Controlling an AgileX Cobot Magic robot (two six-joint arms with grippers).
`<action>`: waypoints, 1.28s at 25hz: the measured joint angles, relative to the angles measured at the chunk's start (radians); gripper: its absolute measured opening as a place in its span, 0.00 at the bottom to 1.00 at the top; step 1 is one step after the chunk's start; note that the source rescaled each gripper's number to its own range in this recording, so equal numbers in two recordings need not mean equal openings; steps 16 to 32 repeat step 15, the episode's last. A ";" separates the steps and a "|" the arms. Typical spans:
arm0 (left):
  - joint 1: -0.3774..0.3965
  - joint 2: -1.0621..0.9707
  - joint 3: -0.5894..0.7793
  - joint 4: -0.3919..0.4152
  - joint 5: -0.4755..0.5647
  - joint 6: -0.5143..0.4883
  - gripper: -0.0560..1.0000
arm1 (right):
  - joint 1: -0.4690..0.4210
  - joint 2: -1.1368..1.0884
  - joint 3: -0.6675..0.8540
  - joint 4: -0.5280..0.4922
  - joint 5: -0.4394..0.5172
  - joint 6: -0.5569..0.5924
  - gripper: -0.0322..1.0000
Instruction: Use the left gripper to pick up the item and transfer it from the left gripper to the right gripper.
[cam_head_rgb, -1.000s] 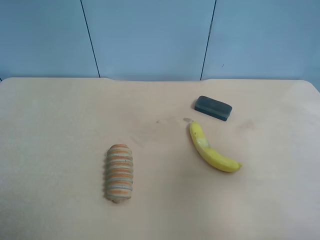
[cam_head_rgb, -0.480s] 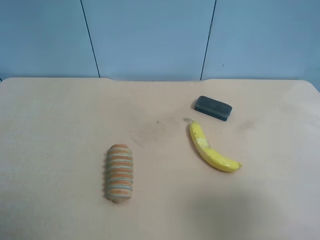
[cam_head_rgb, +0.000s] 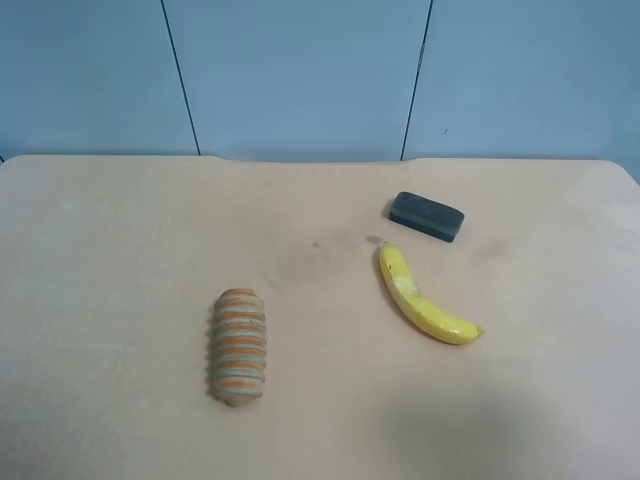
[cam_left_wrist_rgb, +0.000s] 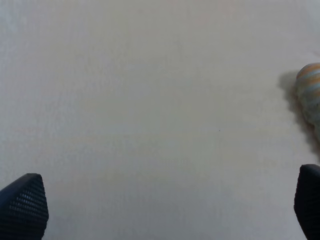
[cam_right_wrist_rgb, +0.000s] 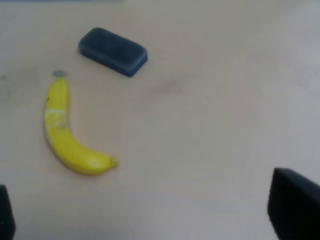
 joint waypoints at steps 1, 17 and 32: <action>0.000 0.000 0.000 0.000 0.000 0.000 1.00 | 0.000 0.000 0.000 -0.012 0.000 0.013 1.00; 0.000 0.000 0.000 0.000 0.000 0.000 1.00 | 0.000 0.000 0.000 -0.028 0.000 0.047 1.00; 0.000 0.000 0.000 0.000 0.000 0.000 1.00 | 0.000 0.000 0.000 -0.028 0.000 0.047 1.00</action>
